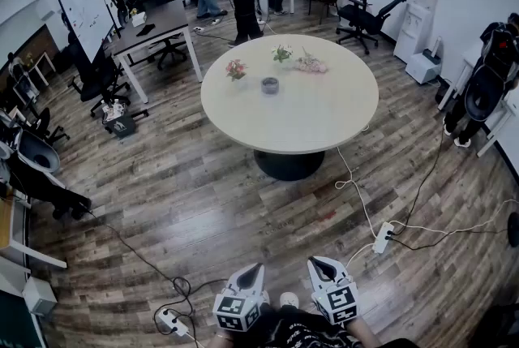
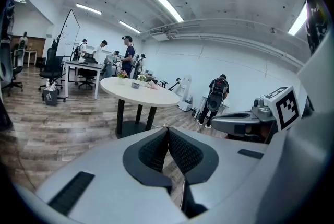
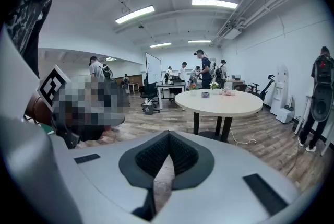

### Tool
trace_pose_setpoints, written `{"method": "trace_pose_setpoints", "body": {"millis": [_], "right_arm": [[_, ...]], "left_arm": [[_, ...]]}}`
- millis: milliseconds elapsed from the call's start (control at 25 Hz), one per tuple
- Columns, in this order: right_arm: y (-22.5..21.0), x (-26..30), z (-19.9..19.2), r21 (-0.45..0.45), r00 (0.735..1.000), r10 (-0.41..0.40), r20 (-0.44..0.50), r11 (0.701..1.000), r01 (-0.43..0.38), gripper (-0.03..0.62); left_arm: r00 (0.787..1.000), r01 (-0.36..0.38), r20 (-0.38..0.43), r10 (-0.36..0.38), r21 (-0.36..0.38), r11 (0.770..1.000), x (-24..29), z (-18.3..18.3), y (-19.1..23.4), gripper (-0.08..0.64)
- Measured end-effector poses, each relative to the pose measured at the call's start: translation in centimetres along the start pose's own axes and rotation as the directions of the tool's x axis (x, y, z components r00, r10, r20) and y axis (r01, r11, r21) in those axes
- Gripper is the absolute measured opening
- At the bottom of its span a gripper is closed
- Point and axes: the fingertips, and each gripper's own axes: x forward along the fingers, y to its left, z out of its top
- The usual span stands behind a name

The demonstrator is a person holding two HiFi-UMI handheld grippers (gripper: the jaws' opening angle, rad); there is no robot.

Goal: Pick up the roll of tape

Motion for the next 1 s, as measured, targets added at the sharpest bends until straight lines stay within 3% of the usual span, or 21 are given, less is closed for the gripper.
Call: {"method": "trace_pose_setpoints", "body": {"millis": [280,560,600,680,720,800,1000], "right_arm": [[0.5,-0.9,-0.3,0.015,1.0,-0.014,0.0,1.0,0.014,0.006],[-0.7,-1.5,0.5,0.066,0.995,-0.089,0.054,0.994,0.085,0.018],[-0.6,-1.6,0.6,0.067,0.995,-0.082,0.057,0.995,0.079,0.069],[-0.2,-1.5,0.6,0.075,0.996,-0.068,0.063,0.995,0.064,0.189],[0.0,-1.4,0.5,0.082,0.995,-0.068,0.068,0.995,0.063,0.218],[0.1,-1.3,0.5,0.098,0.993,-0.085,0.076,0.992,0.078,0.264],[0.2,-0.9,0.6,0.118,0.987,-0.136,0.081,0.985,0.126,0.304]], "left_arm": [[1.0,-0.001,0.026,0.002,-0.006,1.0,-1.1,0.3,-0.5,0.021],[0.997,0.044,0.056,-0.044,0.001,0.999,-1.7,0.9,-0.9,0.025],[0.996,0.054,0.065,-0.053,-0.002,0.999,-1.8,1.0,-0.9,0.039],[0.994,0.075,0.078,-0.075,-0.002,0.997,-2.0,1.1,-0.8,0.151],[0.993,0.082,0.081,-0.082,0.005,0.997,-2.1,1.2,-0.7,0.195],[0.993,0.089,0.079,-0.091,0.025,0.996,-2.2,1.2,-0.3,0.245],[0.992,0.104,0.071,-0.109,0.067,0.992,-2.2,1.7,1.0,0.264]]}}
